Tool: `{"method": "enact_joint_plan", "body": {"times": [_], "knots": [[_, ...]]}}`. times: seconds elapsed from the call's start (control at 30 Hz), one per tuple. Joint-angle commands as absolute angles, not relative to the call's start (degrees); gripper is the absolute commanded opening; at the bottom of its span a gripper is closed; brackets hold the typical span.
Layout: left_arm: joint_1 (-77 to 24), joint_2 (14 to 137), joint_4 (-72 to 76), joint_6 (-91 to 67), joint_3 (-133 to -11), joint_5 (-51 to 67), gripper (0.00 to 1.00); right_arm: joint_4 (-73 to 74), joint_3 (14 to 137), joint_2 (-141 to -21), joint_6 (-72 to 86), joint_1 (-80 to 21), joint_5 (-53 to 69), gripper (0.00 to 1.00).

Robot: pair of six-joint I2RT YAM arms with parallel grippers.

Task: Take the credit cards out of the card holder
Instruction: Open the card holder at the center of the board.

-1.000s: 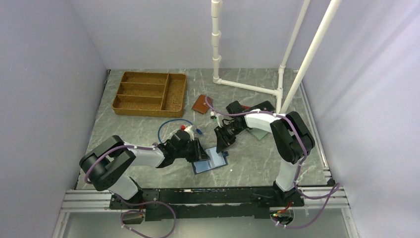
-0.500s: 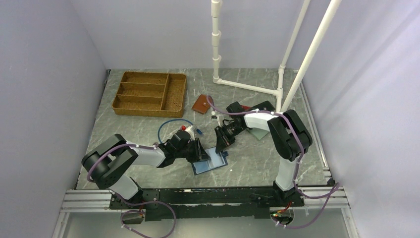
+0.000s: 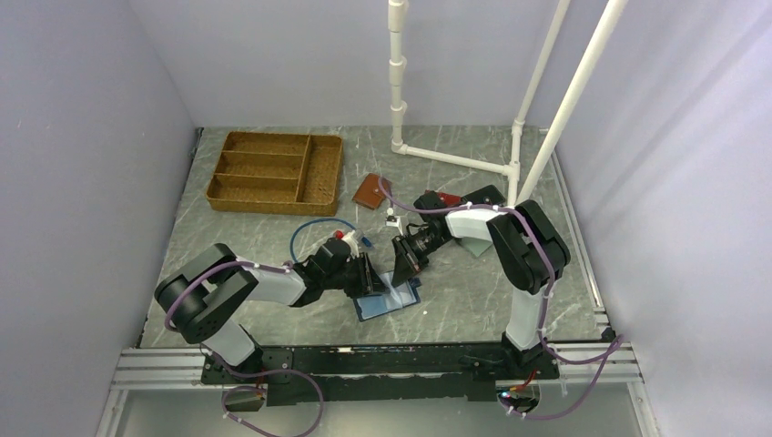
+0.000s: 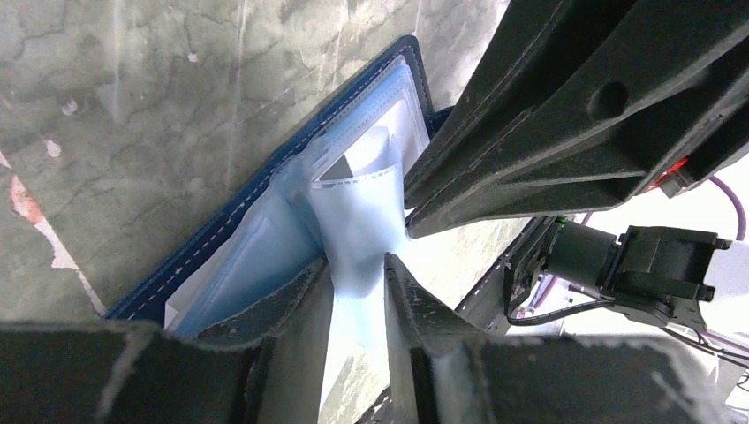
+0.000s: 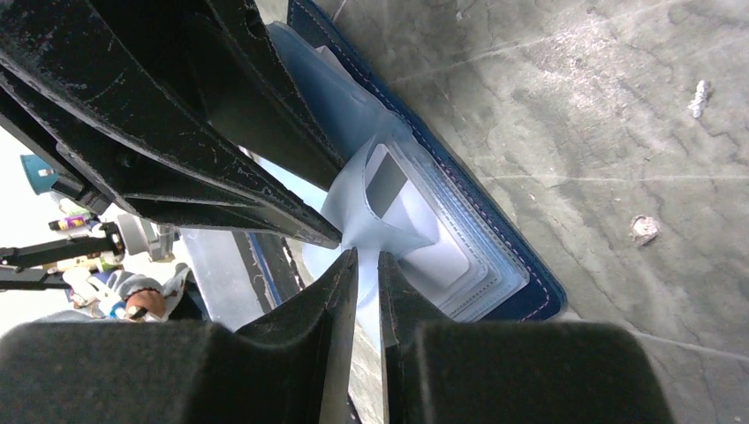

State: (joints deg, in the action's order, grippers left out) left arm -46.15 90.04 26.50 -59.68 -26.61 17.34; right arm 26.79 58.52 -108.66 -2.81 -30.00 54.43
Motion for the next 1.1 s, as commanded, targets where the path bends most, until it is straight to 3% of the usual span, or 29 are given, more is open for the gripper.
{"method": "enact_joint_plan", "body": {"times": [0.0,0.3,0.47,0.6,0.87,1.07], "knots": [[-46.0,90.4,27.0,-59.9,-27.7,17.6,0.34,25.0,58.2,-109.3,-2.1,-30.4,56.0,0.17],[-44.4,88.7,29.4,-61.5,-25.8,19.0,0.34,24.3,58.3,-109.3,-1.6,-30.4,61.8,0.18],[-43.6,83.4,28.3,-61.1,-24.3,19.1,0.46,23.5,58.3,-109.2,-0.8,-30.4,61.8,0.18],[-43.4,78.2,20.6,-59.3,-24.9,16.0,0.50,22.5,58.3,-109.7,-0.1,-30.6,62.3,0.17],[-43.3,69.0,8.4,-55.8,-26.7,12.8,0.51,24.4,60.2,-110.6,-0.9,-32.6,60.4,0.17],[-43.8,70.5,13.9,-57.7,-24.5,14.6,0.47,27.9,62.1,-108.1,-4.7,-32.2,53.3,0.17]]}}
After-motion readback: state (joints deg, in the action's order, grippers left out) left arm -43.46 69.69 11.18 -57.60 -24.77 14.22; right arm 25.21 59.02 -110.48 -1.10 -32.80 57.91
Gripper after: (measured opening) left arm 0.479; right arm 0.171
